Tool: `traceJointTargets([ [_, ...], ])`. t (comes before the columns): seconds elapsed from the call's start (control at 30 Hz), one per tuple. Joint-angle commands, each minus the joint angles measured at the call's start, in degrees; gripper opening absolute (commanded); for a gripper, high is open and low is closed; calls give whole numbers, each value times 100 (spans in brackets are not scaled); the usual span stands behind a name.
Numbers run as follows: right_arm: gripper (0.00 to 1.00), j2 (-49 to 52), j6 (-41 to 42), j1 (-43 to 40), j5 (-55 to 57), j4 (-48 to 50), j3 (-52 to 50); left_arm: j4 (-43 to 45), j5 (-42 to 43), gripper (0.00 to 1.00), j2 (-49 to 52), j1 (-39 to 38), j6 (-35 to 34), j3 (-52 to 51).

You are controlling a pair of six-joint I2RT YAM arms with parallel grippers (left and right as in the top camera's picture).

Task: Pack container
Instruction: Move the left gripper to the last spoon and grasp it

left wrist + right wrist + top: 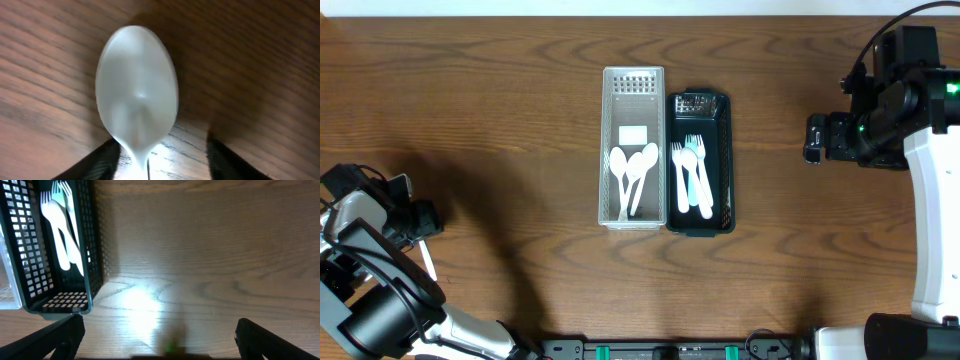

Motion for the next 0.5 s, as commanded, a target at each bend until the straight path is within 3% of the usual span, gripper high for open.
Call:
traceJointTargets([
  [0.0,99,20,-76,-42,17,-20,-17,-33,-188,49,304,15,76,-116],
  [0.17,99,20,-79,-42,20,-15,-17,-63,-188,38,304,15,76,-116],
  [0.47,99,20,-96,-42,22,-15,-17,-116,-188,26,304,15,76,-116],
])
